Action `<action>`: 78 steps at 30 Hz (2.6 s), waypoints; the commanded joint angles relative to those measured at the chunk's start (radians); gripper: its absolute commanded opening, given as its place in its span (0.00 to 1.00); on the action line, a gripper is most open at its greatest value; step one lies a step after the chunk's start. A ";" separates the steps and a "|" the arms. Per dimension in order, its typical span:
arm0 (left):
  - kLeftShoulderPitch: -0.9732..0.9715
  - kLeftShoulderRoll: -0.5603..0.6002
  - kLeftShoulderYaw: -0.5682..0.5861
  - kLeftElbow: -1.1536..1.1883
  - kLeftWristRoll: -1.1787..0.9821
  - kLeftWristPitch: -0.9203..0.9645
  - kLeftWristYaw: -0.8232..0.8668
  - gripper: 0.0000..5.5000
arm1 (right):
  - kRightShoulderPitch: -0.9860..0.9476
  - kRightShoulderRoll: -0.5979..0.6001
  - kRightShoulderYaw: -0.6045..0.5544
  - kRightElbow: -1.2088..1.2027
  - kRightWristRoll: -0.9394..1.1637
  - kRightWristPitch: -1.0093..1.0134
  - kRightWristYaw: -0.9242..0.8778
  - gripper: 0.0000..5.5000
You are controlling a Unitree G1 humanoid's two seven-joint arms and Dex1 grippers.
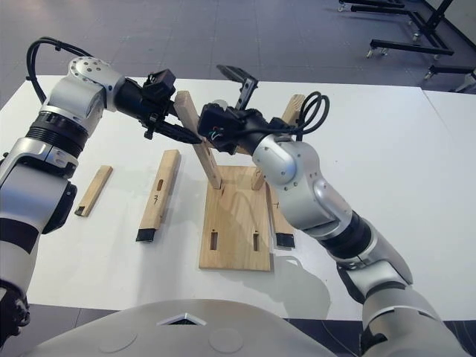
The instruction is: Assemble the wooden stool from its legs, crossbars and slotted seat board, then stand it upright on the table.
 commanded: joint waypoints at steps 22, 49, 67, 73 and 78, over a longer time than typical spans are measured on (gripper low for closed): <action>0.176 -0.033 -0.167 0.041 0.294 -0.048 0.111 0.37 | 0.220 0.098 0.015 -0.036 0.002 0.182 0.178 0.98; 0.238 -0.004 -0.171 -0.173 0.287 0.040 0.194 0.37 | 0.367 -0.133 -1.111 0.534 0.897 -0.156 0.621 0.98; 0.217 -0.019 -0.195 -0.210 0.292 0.062 0.198 0.37 | 0.256 0.071 -0.795 0.432 1.016 -0.010 0.546 0.98; 0.175 -0.048 -0.198 -0.177 0.300 0.036 0.199 0.37 | 0.231 0.078 -0.729 0.435 0.993 -0.016 0.551 0.98; 0.153 -0.076 -0.205 -0.168 0.293 0.019 0.181 0.37 | 0.229 0.100 -0.676 0.412 0.983 -0.018 0.557 0.98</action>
